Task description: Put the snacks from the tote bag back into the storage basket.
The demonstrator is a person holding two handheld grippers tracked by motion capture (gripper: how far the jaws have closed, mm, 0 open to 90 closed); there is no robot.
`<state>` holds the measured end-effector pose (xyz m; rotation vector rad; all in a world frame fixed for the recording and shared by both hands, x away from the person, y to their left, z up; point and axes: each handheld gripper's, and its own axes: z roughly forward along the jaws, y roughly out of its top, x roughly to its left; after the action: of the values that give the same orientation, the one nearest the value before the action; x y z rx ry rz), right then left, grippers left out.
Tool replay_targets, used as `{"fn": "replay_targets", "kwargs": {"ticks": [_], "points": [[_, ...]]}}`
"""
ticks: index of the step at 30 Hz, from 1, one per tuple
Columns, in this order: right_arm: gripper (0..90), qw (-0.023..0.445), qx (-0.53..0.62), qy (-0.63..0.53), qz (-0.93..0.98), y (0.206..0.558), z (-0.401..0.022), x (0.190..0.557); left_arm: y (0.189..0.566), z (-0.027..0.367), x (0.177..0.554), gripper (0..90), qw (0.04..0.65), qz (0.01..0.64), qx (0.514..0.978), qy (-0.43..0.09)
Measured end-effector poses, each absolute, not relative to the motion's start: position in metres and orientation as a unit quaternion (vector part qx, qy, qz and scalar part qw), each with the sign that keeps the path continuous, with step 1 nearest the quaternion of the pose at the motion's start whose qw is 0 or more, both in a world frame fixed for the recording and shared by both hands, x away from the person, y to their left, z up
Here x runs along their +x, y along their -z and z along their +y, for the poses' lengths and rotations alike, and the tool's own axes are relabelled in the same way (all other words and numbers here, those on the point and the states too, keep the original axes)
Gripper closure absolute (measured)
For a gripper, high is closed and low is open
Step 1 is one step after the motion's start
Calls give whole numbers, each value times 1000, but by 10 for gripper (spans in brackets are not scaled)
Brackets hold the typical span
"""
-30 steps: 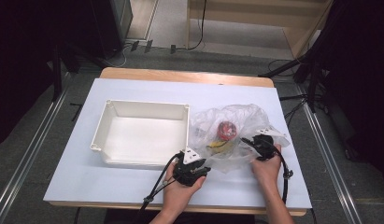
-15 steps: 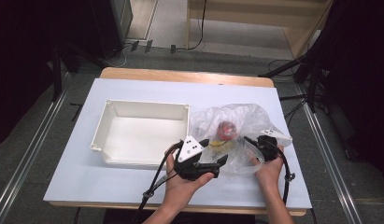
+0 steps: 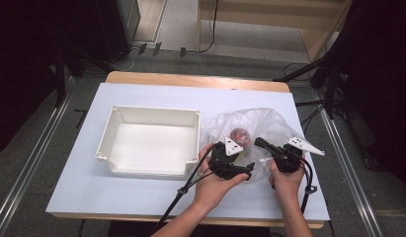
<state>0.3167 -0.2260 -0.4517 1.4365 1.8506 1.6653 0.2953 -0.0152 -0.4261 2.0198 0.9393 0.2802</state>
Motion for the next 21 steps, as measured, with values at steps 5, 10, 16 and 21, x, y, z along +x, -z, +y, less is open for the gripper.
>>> {"fn": "replay_targets", "kwargs": {"ticks": [5, 10, 16, 21], "points": [[837, 133, 461, -585, 654, 446, -219, 313, 436, -20, 299, 414, 385, 384, 829, -129], [835, 148, 449, -579, 665, 442, -218, 309, 443, -19, 308, 644, 357, 410, 830, -127], [819, 155, 464, -588, 644, 437, -231, 304, 441, -11, 310, 900, 371, 410, 825, -114], [812, 176, 476, -584, 634, 432, -242, 303, 427, 1, 307, 900, 413, 413, 803, -119]]}}
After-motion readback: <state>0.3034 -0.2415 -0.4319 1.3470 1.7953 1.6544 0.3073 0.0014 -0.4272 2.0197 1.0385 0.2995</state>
